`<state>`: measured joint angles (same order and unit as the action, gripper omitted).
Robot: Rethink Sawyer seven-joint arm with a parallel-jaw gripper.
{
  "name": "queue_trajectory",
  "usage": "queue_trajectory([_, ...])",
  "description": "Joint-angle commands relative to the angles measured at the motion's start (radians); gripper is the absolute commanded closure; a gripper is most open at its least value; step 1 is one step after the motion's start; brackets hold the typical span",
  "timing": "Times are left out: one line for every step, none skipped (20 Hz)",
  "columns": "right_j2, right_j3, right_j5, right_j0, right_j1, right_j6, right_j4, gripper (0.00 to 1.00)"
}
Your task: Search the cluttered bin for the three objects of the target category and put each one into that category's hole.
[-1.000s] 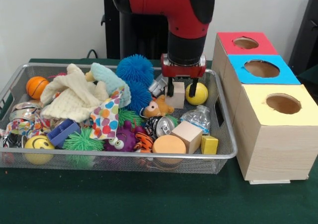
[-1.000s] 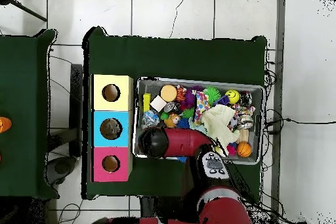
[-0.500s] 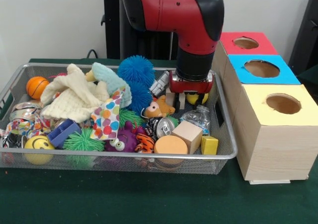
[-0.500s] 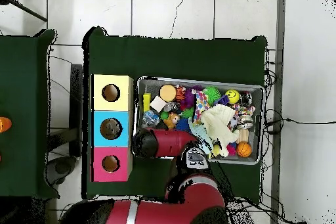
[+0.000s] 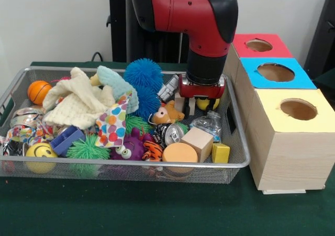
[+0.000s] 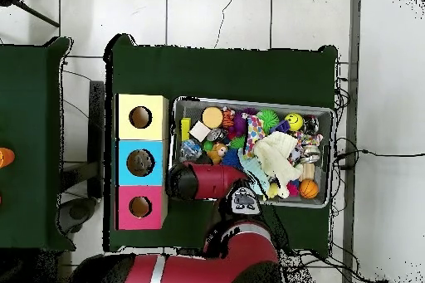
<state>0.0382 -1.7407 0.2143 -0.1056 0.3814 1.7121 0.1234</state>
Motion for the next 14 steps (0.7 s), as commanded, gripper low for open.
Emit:
queue_trajectory([-0.109, 0.032, -0.138, 0.020, -0.186, 0.194, -0.036, 0.00])
queue_trajectory([-0.105, 0.014, -0.105, 0.025, -0.151, 0.197, -0.043, 0.00])
queue_trajectory([-0.095, -0.010, -0.067, 0.033, -0.103, 0.201, -0.048, 0.00])
queue_trajectory([-0.084, -0.034, -0.020, 0.039, -0.045, 0.195, -0.050, 0.00])
queue_trajectory([-0.077, -0.054, 0.045, 0.038, 0.016, 0.181, -0.052, 0.00])
queue_trajectory([-0.069, -0.073, 0.110, 0.038, 0.077, 0.166, -0.054, 0.00])
queue_trajectory([-0.065, -0.085, 0.168, 0.035, 0.125, 0.150, -0.056, 0.00])
queue_trajectory([-0.063, -0.087, 0.210, 0.031, 0.153, 0.138, -0.059, 0.00])
queue_trajectory([-0.062, -0.078, 0.234, 0.028, 0.159, 0.129, -0.061, 0.00])
queue_trajectory([-0.062, -0.069, 0.259, 0.026, 0.166, 0.119, -0.063, 0.00])
queue_trajectory([-0.064, -0.059, 0.266, 0.020, 0.162, 0.112, -0.061, 0.00])
queue_trajectory([-0.065, -0.044, 0.275, 0.018, 0.160, 0.102, -0.057, 0.00])
queue_trajectory([-0.065, -0.029, 0.280, 0.017, 0.160, 0.098, -0.054, 0.00])
queue_trajectory([-0.068, -0.022, 0.293, 0.014, 0.164, 0.092, -0.052, 0.00])
